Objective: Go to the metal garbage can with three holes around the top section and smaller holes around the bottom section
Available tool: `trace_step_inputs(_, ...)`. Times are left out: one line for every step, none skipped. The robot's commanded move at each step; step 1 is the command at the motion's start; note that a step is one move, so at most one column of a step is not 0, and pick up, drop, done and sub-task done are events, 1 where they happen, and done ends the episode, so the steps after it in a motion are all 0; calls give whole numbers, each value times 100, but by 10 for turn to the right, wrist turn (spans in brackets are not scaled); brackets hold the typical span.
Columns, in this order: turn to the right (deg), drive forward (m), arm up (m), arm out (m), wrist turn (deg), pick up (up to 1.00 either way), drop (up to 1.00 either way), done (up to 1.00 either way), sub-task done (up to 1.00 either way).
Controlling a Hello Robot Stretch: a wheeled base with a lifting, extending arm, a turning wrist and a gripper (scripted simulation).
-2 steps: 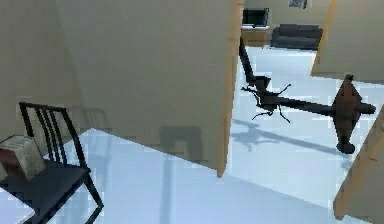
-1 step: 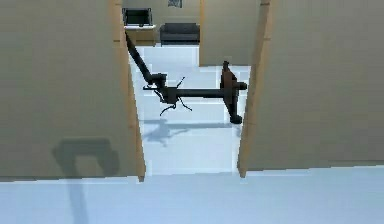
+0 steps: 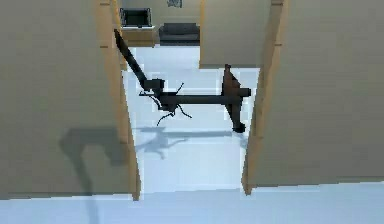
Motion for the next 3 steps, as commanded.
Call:
trace_step_inputs(0,100,0,0,0,0,0,0,0)
trace_step_inputs(60,0,0,0,0,0,0,0,0)
trace_step_inputs(0,50,0,0,0,0,0,0,0)
